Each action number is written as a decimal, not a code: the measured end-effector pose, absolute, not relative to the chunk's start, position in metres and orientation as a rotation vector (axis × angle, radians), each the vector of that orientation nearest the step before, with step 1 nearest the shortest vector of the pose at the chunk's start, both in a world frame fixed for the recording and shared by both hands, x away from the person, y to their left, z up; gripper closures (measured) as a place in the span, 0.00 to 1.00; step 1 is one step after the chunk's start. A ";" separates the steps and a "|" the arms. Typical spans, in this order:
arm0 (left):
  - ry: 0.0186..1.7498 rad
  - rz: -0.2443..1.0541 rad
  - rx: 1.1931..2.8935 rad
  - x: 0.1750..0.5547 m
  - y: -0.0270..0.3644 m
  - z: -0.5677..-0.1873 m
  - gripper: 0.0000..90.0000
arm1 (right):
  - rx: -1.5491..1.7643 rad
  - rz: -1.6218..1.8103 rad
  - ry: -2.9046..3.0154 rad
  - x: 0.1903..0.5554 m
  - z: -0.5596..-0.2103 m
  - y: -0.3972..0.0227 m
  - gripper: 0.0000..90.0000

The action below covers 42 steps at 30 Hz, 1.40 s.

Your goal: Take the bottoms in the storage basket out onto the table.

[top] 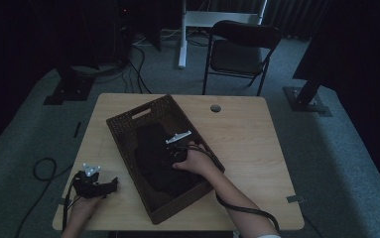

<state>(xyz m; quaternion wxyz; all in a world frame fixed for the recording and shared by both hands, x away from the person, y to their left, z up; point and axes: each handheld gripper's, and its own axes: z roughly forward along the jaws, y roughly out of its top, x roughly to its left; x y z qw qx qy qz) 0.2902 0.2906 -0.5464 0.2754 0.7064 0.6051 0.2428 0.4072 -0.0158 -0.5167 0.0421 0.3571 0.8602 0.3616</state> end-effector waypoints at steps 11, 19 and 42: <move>1.626 0.652 1.899 0.290 0.291 -0.546 0.00 | 1.094 1.158 2.675 0.407 -0.496 -0.025 0.68; 1.626 0.652 1.899 0.290 0.291 -0.546 0.00 | 1.046 1.232 2.638 0.397 -0.481 -0.028 0.73; 1.625 0.657 1.897 0.290 0.291 -0.546 0.00 | 0.949 1.373 2.510 0.391 -0.425 -0.042 0.75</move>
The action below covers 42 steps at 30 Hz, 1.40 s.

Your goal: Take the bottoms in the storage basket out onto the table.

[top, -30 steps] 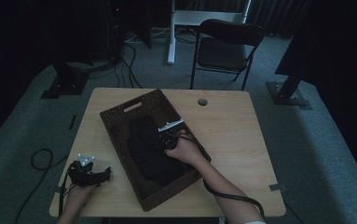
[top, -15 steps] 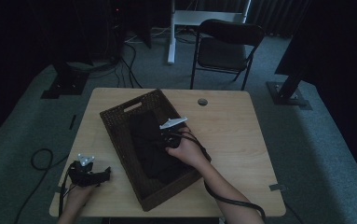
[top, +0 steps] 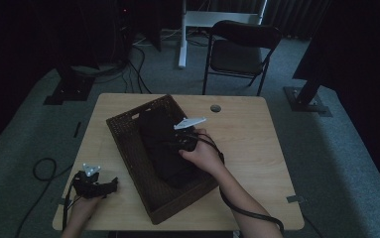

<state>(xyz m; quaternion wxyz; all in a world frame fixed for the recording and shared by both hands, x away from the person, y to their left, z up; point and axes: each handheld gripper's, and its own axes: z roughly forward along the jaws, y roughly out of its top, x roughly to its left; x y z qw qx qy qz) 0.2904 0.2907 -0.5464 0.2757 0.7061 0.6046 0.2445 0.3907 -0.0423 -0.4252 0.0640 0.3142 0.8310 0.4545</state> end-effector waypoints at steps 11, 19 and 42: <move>1.625 0.655 1.899 0.290 0.291 -0.546 0.00 | 0.943 1.486 2.434 0.387 -0.395 -0.051 0.75; 1.626 0.653 1.900 0.290 0.291 -0.546 0.00 | 0.912 1.571 2.346 0.385 -0.362 -0.066 0.75; 1.626 0.653 1.900 0.290 0.291 -0.546 0.00 | 1.094 1.542 2.067 0.404 -0.318 -0.174 0.75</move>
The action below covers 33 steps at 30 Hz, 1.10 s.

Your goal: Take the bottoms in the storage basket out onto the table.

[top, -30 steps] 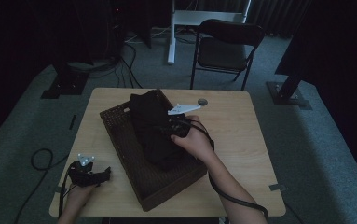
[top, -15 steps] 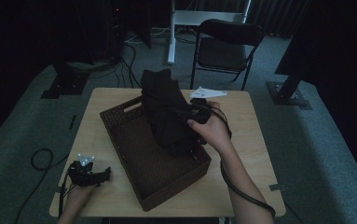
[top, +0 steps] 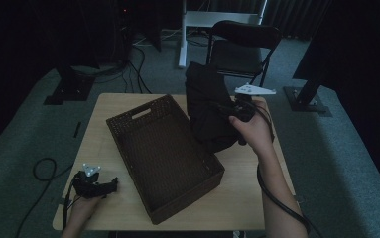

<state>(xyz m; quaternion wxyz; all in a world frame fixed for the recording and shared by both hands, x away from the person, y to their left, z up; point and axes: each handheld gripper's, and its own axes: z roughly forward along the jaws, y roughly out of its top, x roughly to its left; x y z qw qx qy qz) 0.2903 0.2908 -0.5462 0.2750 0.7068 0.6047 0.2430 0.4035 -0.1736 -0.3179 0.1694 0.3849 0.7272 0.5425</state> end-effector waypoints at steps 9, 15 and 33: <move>1.625 0.655 1.898 0.290 0.291 -0.546 0.00 | 1.192 1.488 1.974 0.409 -0.332 -0.218 0.75; 1.626 0.655 1.894 0.290 0.291 -0.546 0.00 | 1.259 1.418 1.971 0.414 -0.354 -0.237 0.76; 1.626 0.653 1.898 0.290 0.291 -0.546 0.00 | 1.462 1.312 1.950 0.432 -0.443 -0.261 0.76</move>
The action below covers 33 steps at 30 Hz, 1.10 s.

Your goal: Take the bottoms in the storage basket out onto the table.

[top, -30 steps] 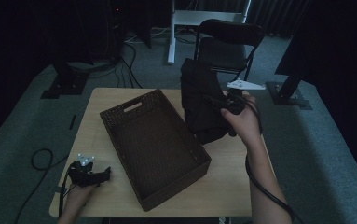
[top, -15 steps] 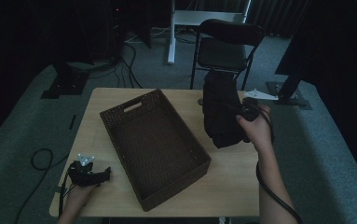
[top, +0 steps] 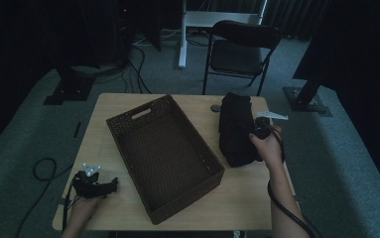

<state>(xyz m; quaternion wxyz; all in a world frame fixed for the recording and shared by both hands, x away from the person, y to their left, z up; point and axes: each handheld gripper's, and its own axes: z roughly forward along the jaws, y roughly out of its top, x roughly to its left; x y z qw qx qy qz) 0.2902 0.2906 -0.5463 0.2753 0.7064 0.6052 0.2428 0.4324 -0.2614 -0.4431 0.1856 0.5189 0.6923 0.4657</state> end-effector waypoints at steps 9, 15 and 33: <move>1.626 0.652 1.899 0.290 0.291 -0.546 0.00 | 1.508 1.232 1.972 0.444 -0.473 -0.257 0.75; 1.626 0.653 1.898 0.290 0.291 -0.546 0.00 | 1.509 1.216 1.974 0.448 -0.484 -0.259 0.71; 1.626 0.653 1.899 0.290 0.291 -0.546 0.00 | 1.418 1.171 1.926 0.434 -0.479 -0.272 0.30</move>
